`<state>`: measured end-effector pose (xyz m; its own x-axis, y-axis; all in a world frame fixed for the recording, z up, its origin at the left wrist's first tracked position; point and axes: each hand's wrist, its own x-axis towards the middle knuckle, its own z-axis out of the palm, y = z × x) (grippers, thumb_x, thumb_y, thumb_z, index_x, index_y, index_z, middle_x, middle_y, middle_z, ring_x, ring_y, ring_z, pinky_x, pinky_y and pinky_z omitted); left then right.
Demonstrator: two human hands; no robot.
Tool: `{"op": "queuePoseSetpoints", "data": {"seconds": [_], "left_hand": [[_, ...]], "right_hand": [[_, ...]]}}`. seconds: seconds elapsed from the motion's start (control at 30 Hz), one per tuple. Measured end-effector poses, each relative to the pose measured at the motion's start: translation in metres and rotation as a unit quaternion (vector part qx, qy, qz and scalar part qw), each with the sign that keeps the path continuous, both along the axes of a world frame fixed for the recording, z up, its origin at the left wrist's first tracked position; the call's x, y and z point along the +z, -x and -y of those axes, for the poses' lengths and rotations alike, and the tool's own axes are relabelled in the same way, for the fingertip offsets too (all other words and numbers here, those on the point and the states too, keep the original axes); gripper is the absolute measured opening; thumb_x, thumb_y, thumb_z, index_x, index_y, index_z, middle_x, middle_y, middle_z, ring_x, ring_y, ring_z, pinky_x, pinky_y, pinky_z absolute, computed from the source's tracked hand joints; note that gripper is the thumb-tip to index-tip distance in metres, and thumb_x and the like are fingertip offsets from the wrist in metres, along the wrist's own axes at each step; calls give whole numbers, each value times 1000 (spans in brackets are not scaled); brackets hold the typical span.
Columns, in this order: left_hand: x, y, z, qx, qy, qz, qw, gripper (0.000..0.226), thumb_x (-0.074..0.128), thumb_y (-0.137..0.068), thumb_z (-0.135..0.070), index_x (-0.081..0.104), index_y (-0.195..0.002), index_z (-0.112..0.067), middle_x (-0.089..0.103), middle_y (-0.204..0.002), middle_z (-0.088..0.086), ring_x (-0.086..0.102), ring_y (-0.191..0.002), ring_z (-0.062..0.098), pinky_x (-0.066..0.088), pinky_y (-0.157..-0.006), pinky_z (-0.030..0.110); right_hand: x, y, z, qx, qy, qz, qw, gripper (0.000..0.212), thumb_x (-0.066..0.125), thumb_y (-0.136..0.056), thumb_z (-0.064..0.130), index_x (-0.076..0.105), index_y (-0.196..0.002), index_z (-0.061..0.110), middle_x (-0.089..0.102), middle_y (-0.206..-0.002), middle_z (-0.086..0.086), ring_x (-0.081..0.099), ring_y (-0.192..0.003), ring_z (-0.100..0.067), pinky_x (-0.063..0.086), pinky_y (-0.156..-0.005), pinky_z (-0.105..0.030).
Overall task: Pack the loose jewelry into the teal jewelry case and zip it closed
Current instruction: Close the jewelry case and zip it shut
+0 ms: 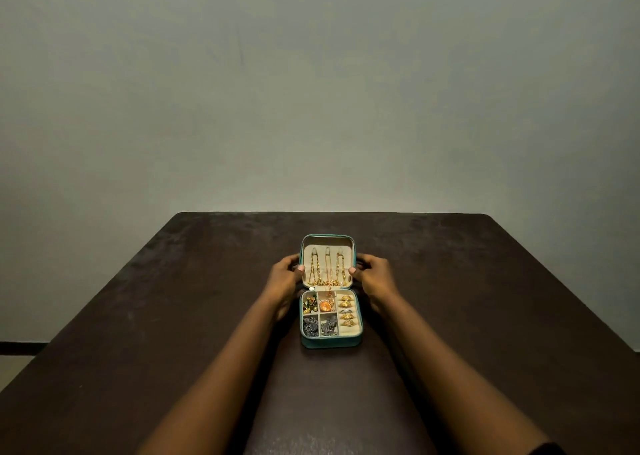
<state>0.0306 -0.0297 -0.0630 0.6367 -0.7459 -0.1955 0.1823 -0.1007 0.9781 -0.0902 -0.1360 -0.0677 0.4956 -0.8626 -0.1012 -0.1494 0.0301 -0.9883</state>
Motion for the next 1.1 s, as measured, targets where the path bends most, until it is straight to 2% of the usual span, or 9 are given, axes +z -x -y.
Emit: {"op": "queuePoseSetpoints", "data": {"seconds": [0.2,0.33,0.43,0.57,0.67,0.73,0.93,1.0,1.1], "left_hand": [[2,8,-12,-9,48,13,999,38,37,-97,4,42,-134,-2,55,-122,19,58,-97,23,57,-58,20],[0,10,-18,-2,59,25,998,39,39,-95,7,46,-132,-4,52,-132,18,55,-114,30,55,-73,30],[0,12,-22,2,59,31,998,38,41,-94,7,47,-130,-4,51,-134,18,51,-121,34,53,-76,31],[2,15,-30,-7,54,48,997,39,42,-93,8,48,-130,-5,52,-133,16,51,-122,32,52,-84,35],[0,17,-37,-12,48,72,996,41,41,-92,12,49,-128,-4,53,-131,16,51,-122,30,48,-94,38],[0,18,-39,-14,50,81,995,41,41,-90,14,50,-127,-3,54,-128,15,52,-118,26,49,-91,36],[-7,30,-51,-11,85,65,994,41,40,-86,22,52,-120,3,60,-105,6,57,-95,15,51,-59,10],[-9,32,-54,-12,94,44,995,43,39,-84,25,53,-116,0,61,-96,1,58,-86,9,52,-58,10],[-12,33,-57,-12,107,32,994,38,41,-84,26,56,-102,-4,60,-103,1,57,-100,14,53,-62,10]], "right_hand": [[-1,11,-9,-7,51,15,999,35,55,-86,-7,56,-120,1,64,-116,-17,61,-109,-29,52,-92,-47],[-3,16,-14,-13,86,18,996,32,59,-82,-9,61,-110,6,66,-109,-9,62,-107,-24,52,-93,-46],[-3,19,-18,-10,88,24,996,32,58,-82,-10,61,-107,9,66,-107,-8,62,-105,-23,52,-92,-48],[-3,28,-26,-8,117,16,993,34,58,-82,-10,61,-111,8,66,-109,-7,60,-105,-19,52,-92,-39],[-3,36,-33,-12,163,-3,987,35,56,-84,-9,62,-112,10,64,-105,2,59,-101,-11,51,-87,-27],[-2,39,-37,-8,198,-19,980,33,57,-85,-7,63,-112,10,62,-102,5,57,-97,-7,48,-86,-21],[-5,48,-49,-17,231,-11,973,22,62,-81,-6,66,-97,10,64,-89,5,59,-88,-7,49,-86,-24],[-7,49,-53,-21,228,4,973,25,62,-80,-6,64,-84,19,66,-88,6,61,-87,-6,50,-84,-23],[-11,50,-59,-35,202,30,978,36,64,-77,-8,60,-72,28,69,-86,7,63,-86,-5,50,-77,-14]]}}
